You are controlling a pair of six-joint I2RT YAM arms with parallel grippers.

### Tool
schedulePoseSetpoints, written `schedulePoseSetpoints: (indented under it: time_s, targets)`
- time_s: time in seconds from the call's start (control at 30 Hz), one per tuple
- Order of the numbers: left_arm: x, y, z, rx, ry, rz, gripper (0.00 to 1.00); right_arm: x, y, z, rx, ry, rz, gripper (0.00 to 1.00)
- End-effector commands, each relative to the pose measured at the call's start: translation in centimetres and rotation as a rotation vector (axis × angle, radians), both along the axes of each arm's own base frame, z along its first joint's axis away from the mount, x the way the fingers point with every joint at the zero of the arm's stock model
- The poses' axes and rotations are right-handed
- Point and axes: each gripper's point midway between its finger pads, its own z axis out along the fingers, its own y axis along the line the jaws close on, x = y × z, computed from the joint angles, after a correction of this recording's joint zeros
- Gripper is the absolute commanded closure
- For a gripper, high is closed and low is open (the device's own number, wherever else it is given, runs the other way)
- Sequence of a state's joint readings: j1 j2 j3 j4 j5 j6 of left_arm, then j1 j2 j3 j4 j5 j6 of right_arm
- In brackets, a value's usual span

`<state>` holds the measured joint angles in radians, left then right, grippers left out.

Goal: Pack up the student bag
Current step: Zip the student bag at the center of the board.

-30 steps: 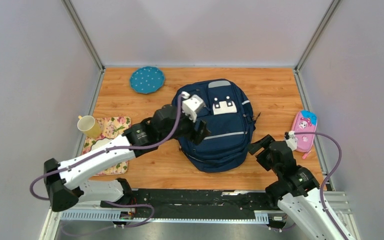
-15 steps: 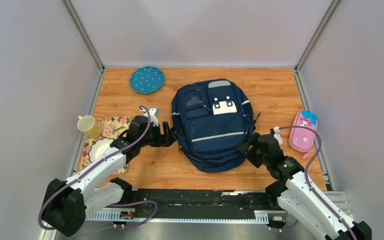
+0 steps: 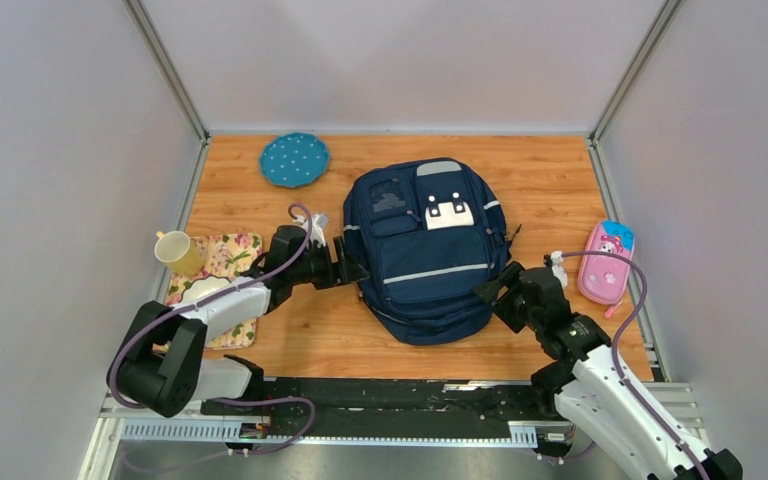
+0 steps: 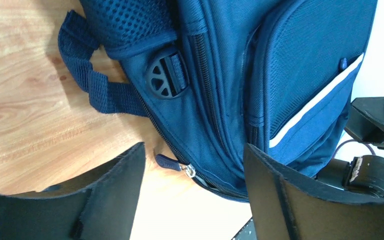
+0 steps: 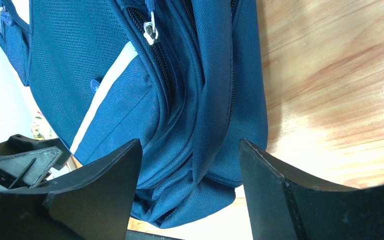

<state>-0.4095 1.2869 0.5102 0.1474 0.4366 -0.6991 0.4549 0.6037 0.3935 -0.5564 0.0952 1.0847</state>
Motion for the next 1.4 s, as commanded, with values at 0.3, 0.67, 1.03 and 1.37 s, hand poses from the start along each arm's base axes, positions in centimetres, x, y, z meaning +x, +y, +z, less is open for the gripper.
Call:
schedulePoseSetpoints:
  time_s: [0.3,0.67,1.03,1.37]
  targets:
    - [0.7,-0.9,-2.0,-0.045,0.054,-0.002,0.51,1.2,-0.1,1.2,-0.018,-0.042,0.007,0.25]
    - [1.3,-1.6,-3.0,-0.074,0.071,-0.004,0.66,1.2,-0.9,0.6,-0.015,-0.031,-0.007,0.25]
    - [-2.7,-2.9,-1.8,-0.099,0.042,-0.002,1.0,5.2,1.6,0.4,0.008,-0.028,0.12,0.25]
    - [-8.4,-4.8,-1.4,-0.166,0.035,0.049,1.0,12.4,5.9,5.0,0.018,-0.081,0.345,0.25]
